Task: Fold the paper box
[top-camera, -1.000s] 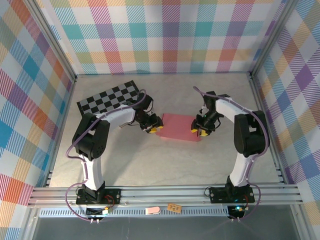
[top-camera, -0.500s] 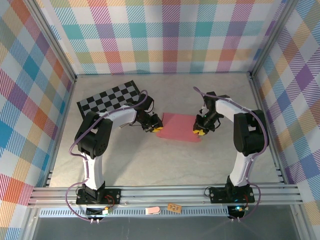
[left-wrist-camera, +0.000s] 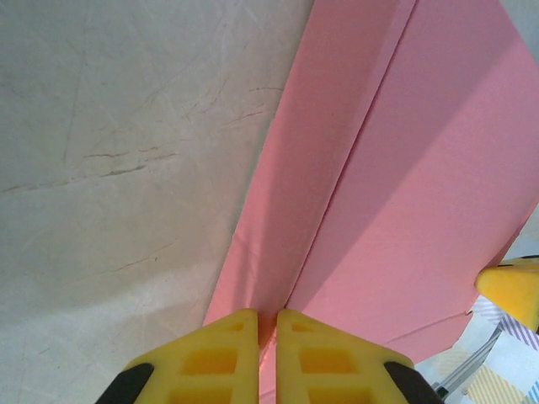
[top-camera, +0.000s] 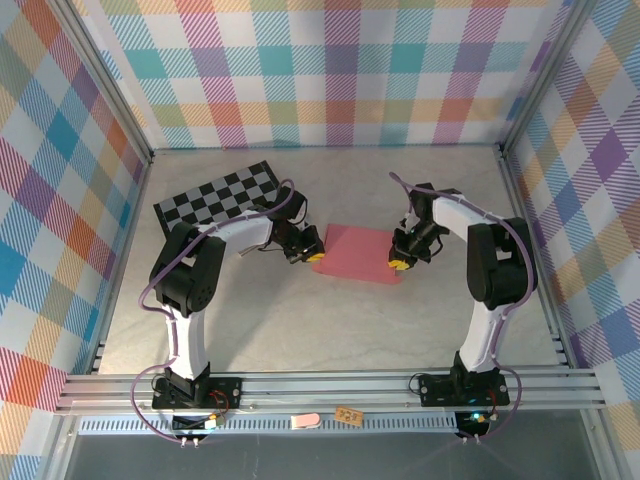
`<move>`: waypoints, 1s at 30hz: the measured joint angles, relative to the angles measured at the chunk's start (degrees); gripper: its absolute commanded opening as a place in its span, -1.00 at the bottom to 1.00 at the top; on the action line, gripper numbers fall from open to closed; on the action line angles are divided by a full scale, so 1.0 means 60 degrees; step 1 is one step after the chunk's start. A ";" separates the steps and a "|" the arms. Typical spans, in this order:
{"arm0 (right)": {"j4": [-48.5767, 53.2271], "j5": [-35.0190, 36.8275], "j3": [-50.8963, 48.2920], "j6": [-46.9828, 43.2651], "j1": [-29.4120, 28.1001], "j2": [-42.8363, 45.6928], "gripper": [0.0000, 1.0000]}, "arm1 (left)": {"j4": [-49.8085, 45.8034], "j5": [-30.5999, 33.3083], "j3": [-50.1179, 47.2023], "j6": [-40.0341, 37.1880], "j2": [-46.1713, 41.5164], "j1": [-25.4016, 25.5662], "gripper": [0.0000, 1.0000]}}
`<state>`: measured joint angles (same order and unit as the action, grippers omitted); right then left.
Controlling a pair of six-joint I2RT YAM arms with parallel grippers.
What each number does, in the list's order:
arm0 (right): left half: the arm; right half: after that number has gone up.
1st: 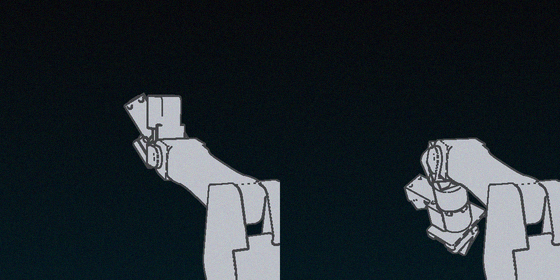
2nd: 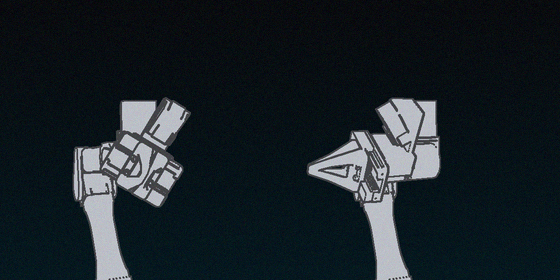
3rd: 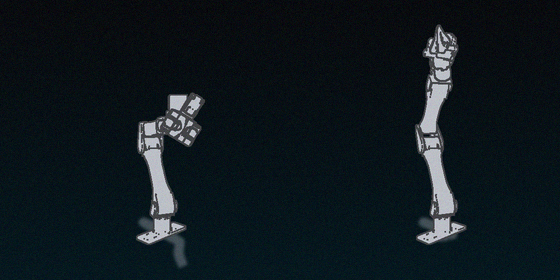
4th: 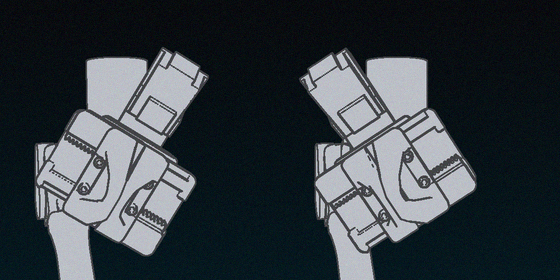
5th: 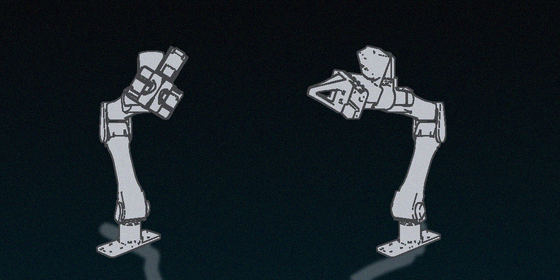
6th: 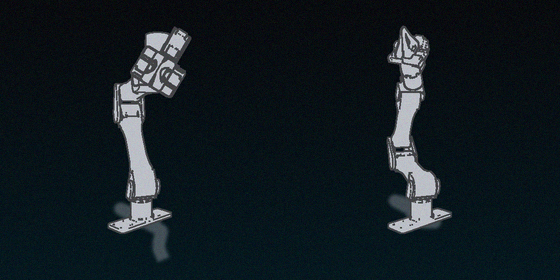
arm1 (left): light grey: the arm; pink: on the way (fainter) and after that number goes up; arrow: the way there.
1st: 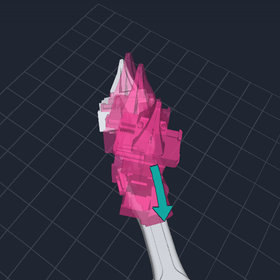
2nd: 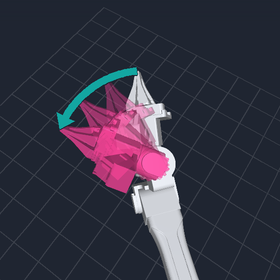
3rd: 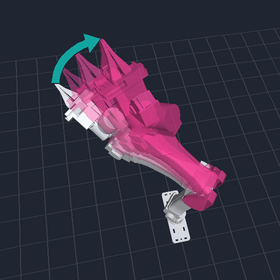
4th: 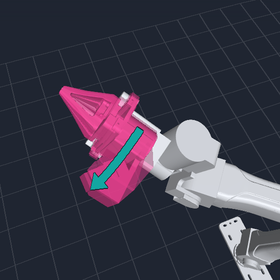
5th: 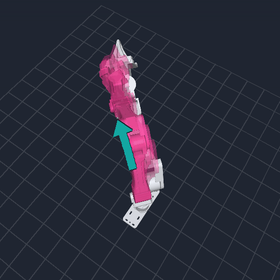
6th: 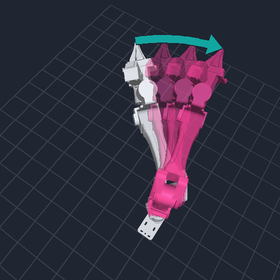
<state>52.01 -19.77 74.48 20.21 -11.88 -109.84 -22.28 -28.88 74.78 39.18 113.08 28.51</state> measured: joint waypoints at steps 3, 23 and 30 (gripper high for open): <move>0.0098 0.0004 0.0073 -0.0040 0.0011 -0.0051 -0.82 | 0.0000 0.0011 -0.0004 0.0018 -0.0007 0.0000 -0.62; 0.0401 -0.0222 0.0834 -0.0576 -0.0015 -0.0652 -0.84 | -0.0841 -0.0087 0.0969 -0.1093 -0.0127 -0.0521 -0.15; 0.0470 -0.0219 0.0878 -0.0743 -0.0004 -0.0688 -0.87 | -0.0612 -0.0182 0.1005 -0.1432 0.0328 -0.0554 -0.11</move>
<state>54.83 -21.08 79.75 15.75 -11.90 -113.97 -25.96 -29.98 80.82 30.59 115.04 25.19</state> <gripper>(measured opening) 0.067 0.442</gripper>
